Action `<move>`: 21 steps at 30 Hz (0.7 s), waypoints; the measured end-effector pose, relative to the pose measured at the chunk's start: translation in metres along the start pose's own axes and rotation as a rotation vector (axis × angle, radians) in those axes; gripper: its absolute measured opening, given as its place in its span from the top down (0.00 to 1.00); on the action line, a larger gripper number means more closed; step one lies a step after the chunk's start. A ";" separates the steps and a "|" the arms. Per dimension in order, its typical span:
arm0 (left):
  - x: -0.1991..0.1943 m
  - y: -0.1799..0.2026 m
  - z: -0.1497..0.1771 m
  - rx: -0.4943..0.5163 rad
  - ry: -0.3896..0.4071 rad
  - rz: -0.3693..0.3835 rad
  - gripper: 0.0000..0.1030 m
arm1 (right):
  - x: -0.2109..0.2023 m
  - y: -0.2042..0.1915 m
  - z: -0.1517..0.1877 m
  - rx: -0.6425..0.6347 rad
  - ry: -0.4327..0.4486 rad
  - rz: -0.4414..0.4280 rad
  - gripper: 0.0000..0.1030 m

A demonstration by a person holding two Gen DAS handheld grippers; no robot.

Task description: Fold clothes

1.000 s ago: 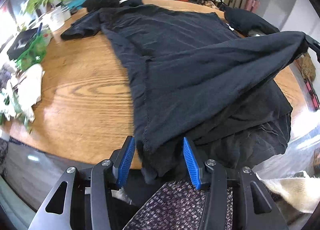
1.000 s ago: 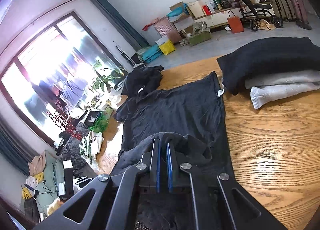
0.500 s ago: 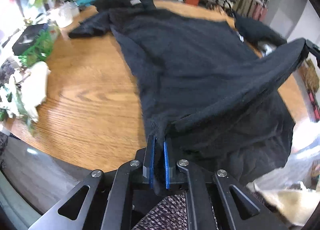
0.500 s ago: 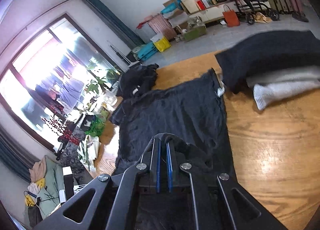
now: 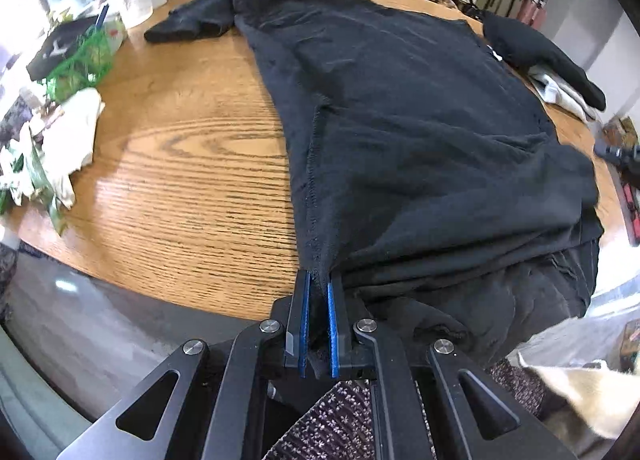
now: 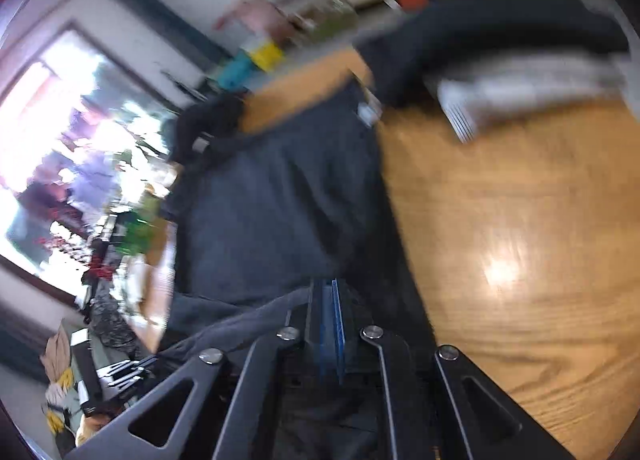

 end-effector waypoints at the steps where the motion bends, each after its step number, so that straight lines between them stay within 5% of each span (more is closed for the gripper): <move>1: -0.001 -0.001 -0.001 -0.006 -0.001 0.003 0.92 | 0.003 0.005 0.002 0.008 -0.007 0.006 0.90; 2: -0.002 -0.001 -0.001 -0.007 -0.001 0.008 0.92 | 0.004 0.007 0.002 0.010 -0.008 -0.001 0.85; 3: -0.004 -0.001 0.000 -0.003 -0.003 0.013 0.91 | 0.002 0.007 0.002 0.013 -0.001 -0.016 0.63; 4: -0.006 -0.002 0.001 -0.004 -0.005 0.025 0.90 | -0.001 0.006 0.002 0.016 0.008 -0.032 0.57; 9: -0.021 -0.007 0.000 -0.033 -0.006 0.116 0.78 | -0.008 0.002 0.021 -0.064 -0.025 -0.031 0.53; 12: -0.035 -0.013 -0.013 -0.090 0.027 0.206 0.50 | 0.000 0.003 0.039 -0.086 -0.079 -0.027 0.51; 15: -0.032 -0.010 -0.034 -0.107 0.054 0.177 0.45 | 0.012 0.006 0.052 -0.083 -0.104 -0.047 0.54; 21: -0.001 0.021 -0.079 -0.119 0.052 0.138 0.45 | 0.034 -0.006 0.053 -0.087 -0.105 -0.057 0.82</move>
Point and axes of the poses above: each gripper's, at about its wrist camera, not at the fingertips, and x roughly the way its jaws point, y to its right, z to its underside, the point moved 5 cm from there along x, roughly the way its jaws point, and after that the axes turned 12 degrees about -z, right-handed, at the moved point
